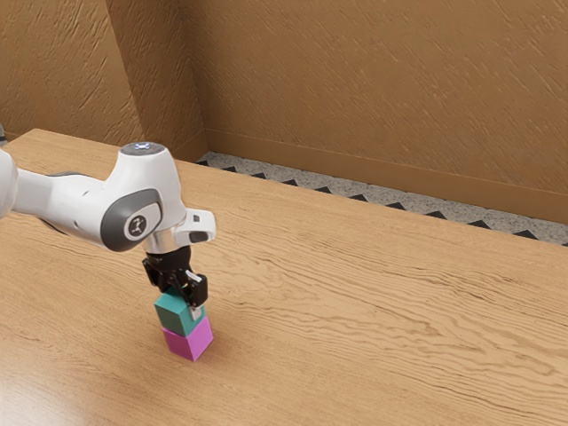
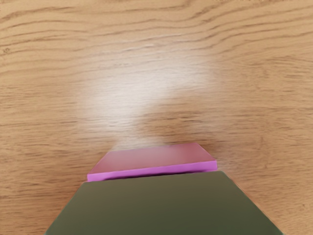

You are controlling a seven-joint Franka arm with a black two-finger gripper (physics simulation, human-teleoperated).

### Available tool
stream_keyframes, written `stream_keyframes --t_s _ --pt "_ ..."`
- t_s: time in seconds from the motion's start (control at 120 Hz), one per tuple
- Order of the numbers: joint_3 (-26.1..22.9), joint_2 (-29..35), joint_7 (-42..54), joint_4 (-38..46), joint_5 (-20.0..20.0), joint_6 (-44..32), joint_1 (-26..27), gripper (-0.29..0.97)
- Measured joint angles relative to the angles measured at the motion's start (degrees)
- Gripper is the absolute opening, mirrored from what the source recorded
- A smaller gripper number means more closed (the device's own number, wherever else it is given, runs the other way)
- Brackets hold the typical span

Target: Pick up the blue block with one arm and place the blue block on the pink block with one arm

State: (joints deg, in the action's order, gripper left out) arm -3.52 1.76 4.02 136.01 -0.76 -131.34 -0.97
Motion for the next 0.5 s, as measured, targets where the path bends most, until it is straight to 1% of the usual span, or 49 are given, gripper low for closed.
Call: stream_keyframes --t_s 0.142,0.325,0.45,0.5 --pt "0.01 0.03 0.49 0.01 -0.37 0.06 -0.10 0.53" --pt "-0.01 0.33 0.99 -0.02 -0.48 0.12 0.25 0.62" --pt "0.00 7.07 1.24 2.98 -0.55 0.16 0.37 0.65" --pt "-0.02 8.59 1.32 3.68 -0.58 0.18 0.46 0.65"
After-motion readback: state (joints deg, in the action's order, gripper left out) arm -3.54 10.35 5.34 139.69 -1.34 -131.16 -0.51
